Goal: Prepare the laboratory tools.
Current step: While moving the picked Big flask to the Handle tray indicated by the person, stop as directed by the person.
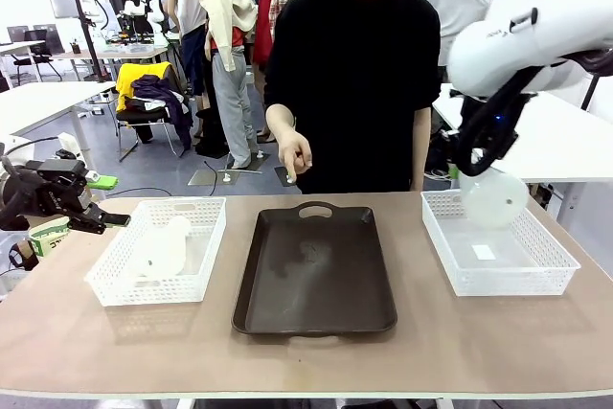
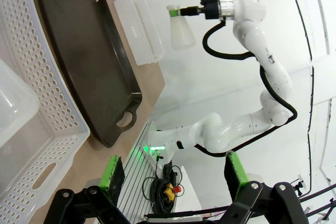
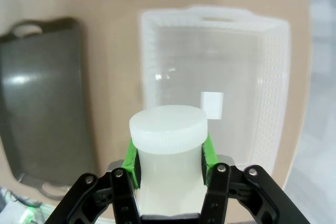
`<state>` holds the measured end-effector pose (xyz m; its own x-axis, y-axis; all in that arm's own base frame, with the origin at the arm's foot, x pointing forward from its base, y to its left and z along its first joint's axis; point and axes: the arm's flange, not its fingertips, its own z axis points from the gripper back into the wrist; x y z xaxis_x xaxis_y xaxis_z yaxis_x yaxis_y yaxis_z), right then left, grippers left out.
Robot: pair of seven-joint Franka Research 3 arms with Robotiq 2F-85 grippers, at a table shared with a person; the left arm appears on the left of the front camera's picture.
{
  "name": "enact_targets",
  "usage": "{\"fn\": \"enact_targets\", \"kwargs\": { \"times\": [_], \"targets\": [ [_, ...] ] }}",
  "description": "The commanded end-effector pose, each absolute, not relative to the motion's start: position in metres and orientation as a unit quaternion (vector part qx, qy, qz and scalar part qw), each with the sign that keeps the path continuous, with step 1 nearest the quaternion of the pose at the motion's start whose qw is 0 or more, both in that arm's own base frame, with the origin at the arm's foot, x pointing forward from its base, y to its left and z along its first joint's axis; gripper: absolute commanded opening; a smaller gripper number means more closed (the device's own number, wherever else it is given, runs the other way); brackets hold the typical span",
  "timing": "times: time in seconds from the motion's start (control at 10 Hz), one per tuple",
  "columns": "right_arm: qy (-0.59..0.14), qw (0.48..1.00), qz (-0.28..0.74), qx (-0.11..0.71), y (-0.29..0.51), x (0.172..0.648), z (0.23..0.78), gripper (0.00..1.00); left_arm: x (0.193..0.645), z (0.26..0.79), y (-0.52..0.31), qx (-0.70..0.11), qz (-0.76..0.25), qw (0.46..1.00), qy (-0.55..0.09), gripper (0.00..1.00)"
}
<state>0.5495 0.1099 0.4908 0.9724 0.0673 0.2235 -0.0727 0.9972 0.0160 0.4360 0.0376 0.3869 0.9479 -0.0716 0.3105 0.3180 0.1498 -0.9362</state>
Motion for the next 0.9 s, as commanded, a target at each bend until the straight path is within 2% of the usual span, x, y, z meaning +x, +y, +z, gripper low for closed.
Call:
{"fn": "enact_targets", "kwargs": {
  "times": [0.0, 0.4, 0.8],
  "targets": [
    [-0.113, 0.992, 0.057, 0.0, 0.16, 0.57, 0.498, 0.0, 0.436, 0.389, 0.039, -0.639, -0.131, 0.752, -0.099, 1.0],
    [-0.101, 0.989, 0.11, 0.023, 0.257, 0.603, 0.492, 0.0, 0.436, 0.389, 0.039, -0.639, -0.131, 0.752, -0.099, 1.0],
    [-0.05, 0.99, 0.126, 0.032, 0.319, 0.615, 0.444, 0.0, 0.436, 0.389, 0.039, -0.639, -0.131, 0.752, -0.099, 1.0]
  ]
}}
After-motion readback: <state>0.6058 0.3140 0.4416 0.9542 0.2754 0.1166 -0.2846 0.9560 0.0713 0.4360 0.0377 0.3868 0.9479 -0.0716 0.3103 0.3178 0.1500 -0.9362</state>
